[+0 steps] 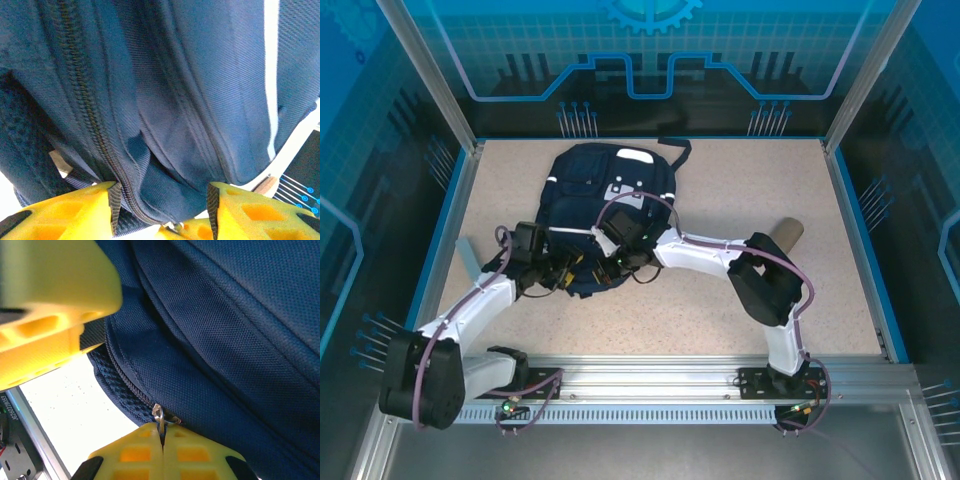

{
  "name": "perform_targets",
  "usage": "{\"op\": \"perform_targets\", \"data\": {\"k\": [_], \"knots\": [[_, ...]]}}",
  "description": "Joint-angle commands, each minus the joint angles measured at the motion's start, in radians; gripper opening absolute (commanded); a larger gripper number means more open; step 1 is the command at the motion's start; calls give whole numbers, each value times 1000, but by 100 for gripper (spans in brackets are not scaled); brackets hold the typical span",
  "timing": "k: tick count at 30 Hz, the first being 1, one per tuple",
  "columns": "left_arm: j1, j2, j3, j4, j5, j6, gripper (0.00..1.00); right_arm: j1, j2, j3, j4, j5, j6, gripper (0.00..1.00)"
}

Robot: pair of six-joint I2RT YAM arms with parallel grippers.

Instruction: Pack books, pencil case, and school supplies into a backpack

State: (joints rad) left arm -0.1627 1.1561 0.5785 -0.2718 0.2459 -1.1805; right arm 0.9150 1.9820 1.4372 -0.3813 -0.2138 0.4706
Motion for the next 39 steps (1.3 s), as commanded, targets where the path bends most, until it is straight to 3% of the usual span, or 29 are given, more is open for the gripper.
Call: {"op": "perform_targets", "data": {"k": [1, 7, 15, 21, 27, 29, 35, 39], "knots": [[4, 42, -26, 67, 2, -42, 49, 29, -54, -11, -1, 4, -4, 0], [-1, 66, -40, 65, -17, -54, 50, 33, -94, -43, 8, 30, 1, 0], [-11, -14, -63, -10, -105, -69, 54, 30, -179, -116, 28, 157, 41, 0], [-12, -6, -72, 31, -79, -79, 53, 25, -189, -119, 48, 133, 53, 0], [-12, 61, -29, 92, -45, -56, 41, 38, -177, -112, 37, 100, 19, 0], [-14, 88, -5, 92, -37, -40, 30, 48, -173, -112, 14, 129, 6, 0], [-11, 76, 11, 20, -97, 10, 5, 29, -190, -160, -132, 379, 46, 0], [-8, 50, 17, -51, -113, 62, 0, -38, -238, -241, -189, 507, 80, 0]]}}
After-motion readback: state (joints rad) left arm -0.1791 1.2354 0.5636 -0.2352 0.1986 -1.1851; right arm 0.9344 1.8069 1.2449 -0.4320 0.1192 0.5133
